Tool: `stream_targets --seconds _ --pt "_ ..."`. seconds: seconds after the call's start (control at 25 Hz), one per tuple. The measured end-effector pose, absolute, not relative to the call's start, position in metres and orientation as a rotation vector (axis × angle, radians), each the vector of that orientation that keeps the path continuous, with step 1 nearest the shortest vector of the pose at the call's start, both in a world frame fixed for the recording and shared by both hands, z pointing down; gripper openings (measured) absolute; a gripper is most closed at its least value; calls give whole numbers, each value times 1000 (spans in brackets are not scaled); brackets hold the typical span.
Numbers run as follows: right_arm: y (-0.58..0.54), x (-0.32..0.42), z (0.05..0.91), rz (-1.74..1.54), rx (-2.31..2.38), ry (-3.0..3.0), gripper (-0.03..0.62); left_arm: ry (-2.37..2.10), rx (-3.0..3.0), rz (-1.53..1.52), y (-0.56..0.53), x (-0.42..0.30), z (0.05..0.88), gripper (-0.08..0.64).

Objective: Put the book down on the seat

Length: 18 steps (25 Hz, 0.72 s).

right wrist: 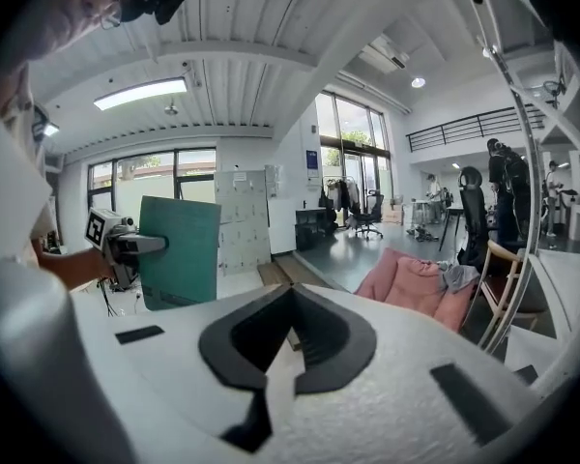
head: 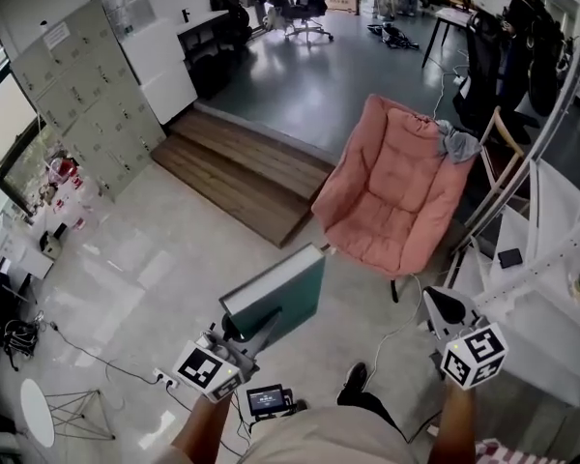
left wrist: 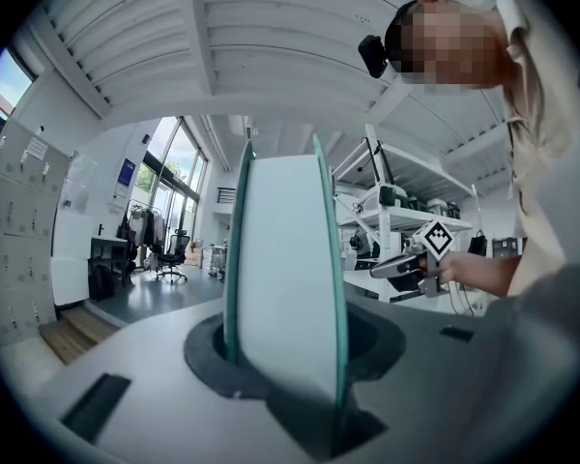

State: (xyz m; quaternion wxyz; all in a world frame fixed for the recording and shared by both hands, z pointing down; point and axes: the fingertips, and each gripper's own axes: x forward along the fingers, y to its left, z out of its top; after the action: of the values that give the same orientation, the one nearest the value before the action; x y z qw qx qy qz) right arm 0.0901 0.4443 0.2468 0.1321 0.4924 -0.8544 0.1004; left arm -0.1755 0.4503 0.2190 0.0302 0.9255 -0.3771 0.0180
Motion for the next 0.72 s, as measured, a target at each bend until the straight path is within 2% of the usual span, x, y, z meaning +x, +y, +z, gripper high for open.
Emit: stream_targets --seconds 0.72 --pt "308 152 263 325 1262 -2561 -8 -1326 2737 78 347 -106 230 153"
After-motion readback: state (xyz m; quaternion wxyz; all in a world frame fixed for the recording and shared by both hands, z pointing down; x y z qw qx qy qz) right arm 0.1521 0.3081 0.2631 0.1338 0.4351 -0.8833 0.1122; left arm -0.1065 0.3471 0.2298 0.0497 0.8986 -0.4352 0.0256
